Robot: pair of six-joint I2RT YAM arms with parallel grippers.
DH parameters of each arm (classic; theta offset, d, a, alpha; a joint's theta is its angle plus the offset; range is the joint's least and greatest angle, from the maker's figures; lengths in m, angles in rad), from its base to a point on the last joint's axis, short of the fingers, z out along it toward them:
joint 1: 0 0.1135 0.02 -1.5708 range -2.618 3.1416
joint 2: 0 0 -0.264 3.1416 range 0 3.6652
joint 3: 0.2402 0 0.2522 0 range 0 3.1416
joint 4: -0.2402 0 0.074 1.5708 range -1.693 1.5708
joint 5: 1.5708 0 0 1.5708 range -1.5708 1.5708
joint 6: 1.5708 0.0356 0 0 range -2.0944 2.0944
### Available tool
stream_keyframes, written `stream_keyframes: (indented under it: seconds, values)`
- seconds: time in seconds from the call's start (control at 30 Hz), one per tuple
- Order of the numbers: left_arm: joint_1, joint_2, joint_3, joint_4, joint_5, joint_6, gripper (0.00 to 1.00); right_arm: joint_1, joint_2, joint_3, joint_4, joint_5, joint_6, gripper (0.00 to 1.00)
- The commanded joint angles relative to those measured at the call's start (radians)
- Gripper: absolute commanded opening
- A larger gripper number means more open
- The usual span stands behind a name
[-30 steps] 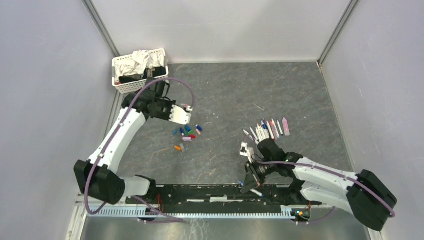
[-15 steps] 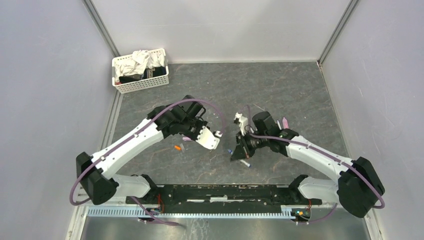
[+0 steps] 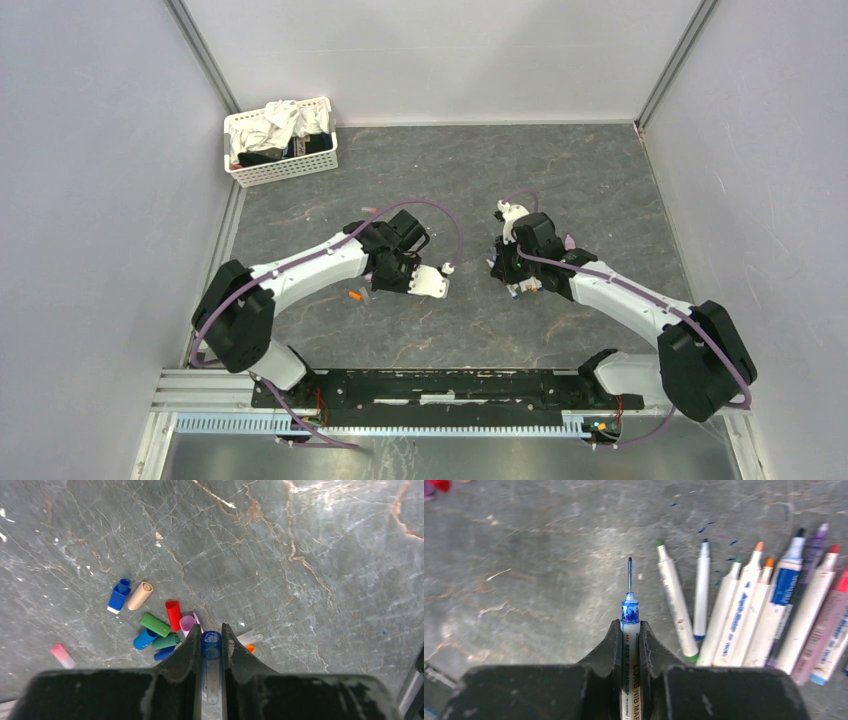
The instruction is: Open the pen caps
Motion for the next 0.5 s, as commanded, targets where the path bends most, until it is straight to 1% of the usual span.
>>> stream_keyframes:
  seconds: [0.0, 0.03, 0.1, 0.2, 0.33, 0.47]
  values:
    - [0.032, 0.021, -0.045, 0.139, -0.002, -0.077, 0.11, -0.004, 0.031, 0.014, 0.081, 0.193, -0.049, 0.00]
    - [0.036, 0.026, -0.057, 0.160, -0.002, -0.081, 0.15, -0.004, 0.039, 0.013, 0.088, 0.205, -0.058, 0.00]
    - [0.041, 0.041, -0.072, 0.190, 0.006, -0.094, 0.21, -0.005, 0.056, 0.012, 0.103, 0.225, -0.075, 0.00]
    - [0.041, 0.055, -0.102, 0.248, 0.006, -0.110, 0.27, -0.004, 0.078, 0.014, 0.129, 0.227, -0.088, 0.00]
    - [0.041, 0.069, -0.119, 0.293, -0.009, -0.112, 0.31, -0.006, 0.109, 0.018, 0.163, 0.220, -0.104, 0.00]
    - [0.041, 0.102, -0.083, 0.294, -0.017, -0.148, 0.36, -0.005, 0.142, 0.025, 0.204, 0.205, -0.130, 0.00]
